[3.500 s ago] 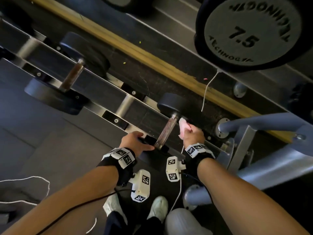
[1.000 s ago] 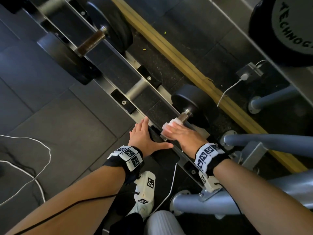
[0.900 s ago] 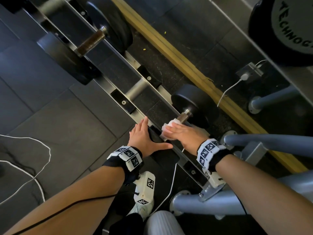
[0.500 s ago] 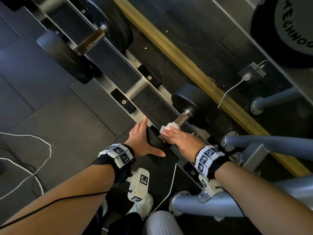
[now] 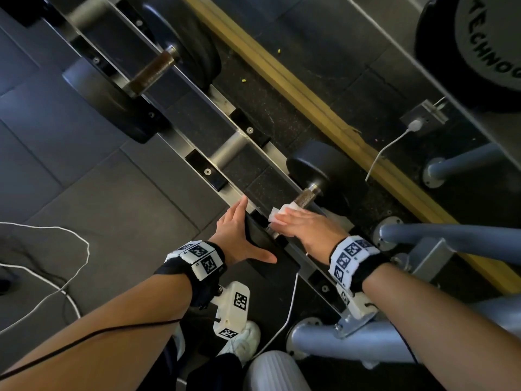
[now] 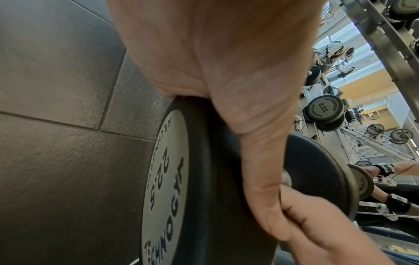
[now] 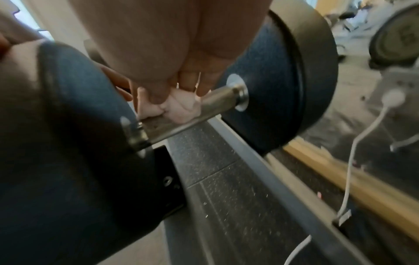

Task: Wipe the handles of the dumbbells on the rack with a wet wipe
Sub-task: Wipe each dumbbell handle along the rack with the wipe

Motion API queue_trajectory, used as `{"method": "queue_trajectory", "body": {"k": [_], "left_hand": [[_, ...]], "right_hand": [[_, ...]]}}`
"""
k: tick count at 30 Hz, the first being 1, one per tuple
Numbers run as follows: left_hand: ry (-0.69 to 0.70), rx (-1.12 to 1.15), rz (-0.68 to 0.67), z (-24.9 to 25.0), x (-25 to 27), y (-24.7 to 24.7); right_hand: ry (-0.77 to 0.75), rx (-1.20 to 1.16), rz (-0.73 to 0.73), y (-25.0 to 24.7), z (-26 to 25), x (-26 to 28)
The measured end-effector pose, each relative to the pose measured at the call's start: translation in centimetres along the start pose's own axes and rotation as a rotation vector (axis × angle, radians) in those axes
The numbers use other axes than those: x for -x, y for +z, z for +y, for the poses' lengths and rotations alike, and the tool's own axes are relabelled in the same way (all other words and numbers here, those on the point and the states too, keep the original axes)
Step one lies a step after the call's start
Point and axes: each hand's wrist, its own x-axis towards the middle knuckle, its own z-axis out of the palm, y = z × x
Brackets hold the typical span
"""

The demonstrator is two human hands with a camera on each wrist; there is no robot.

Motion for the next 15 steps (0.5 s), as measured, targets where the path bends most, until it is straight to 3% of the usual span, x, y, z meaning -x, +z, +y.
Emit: {"method": "queue_trajectory", "body": {"k": [3,5,8,11,13,15], "left_hand": [[0.004,0.004,-0.009,-0.1,0.0,-0.1],[0.008,0.015,-0.013,-0.1,0.0,-0.1],[0.01,0.018,-0.018,0.0,0.1,-0.2],[0.015,0.013,-0.018,0.1,0.2,-0.2],[0.018,0.011,-0.014,0.1,0.1,-0.2],[0.024,0.011,-0.007,0.1,0.2,-0.1]], "right_hand": [[0.21,0.074,0.114,-1.6,1.3,-1.4],[0.309,0.069,0.107,-1.7,1.9,-1.8],[0.267,0.023,0.043,-0.7,1.9,-1.5],[0.166,-0.022,0.121,0.1,1.5,-1.2],[0.102,-0.196,0.124,-0.1,1.1,-1.5],[0.109,-0.325,0.03,-0.6,0.8,-2.0]]}}
